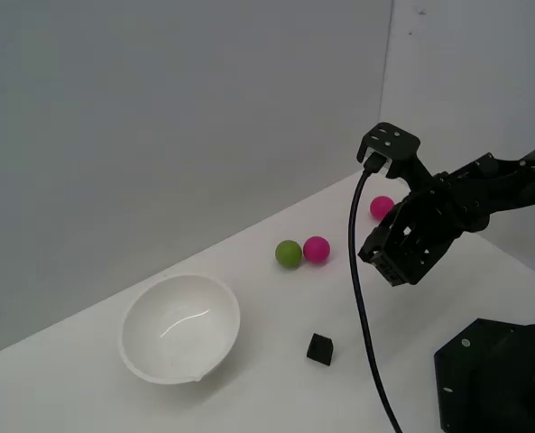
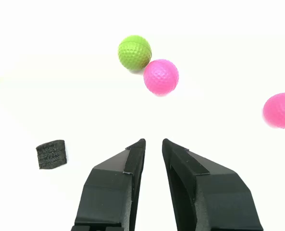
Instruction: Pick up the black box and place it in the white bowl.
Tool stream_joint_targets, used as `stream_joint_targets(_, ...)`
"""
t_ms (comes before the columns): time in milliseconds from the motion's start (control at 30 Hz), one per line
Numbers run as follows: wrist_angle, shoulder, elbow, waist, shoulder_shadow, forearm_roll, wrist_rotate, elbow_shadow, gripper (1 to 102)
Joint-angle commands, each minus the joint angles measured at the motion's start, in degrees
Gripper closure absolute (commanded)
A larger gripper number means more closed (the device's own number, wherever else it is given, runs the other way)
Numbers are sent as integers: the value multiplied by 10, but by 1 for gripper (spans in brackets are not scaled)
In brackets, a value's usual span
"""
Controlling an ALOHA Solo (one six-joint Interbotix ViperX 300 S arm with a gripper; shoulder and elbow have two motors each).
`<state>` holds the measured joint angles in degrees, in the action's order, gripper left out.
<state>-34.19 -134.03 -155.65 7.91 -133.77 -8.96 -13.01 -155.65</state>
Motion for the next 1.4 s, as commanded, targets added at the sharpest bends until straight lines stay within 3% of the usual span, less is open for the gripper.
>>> stream_joint_targets(0,-2,-5,18,10,-6,-4,-12,22,83)
stream_joint_targets(67,-22,13,54,10,12,11,-27,57,83)
stream_joint_targets(167,-70,67,124,25,64,42,-29,126,83)
stream_joint_targets(300,-126,123,153,39,120,33,-29,154,79)
stream_joint_targets(400,-152,138,151,38,135,30,-28,152,61)
stream_joint_targets(567,-185,137,151,37,134,14,-27,151,47)
stream_joint_targets(733,-196,141,149,37,138,-20,-27,149,2)
stream_joint_targets(1133,-201,117,136,37,114,-39,-27,136,3)
stream_joint_targets(1367,-201,72,105,39,69,-110,-20,105,3)
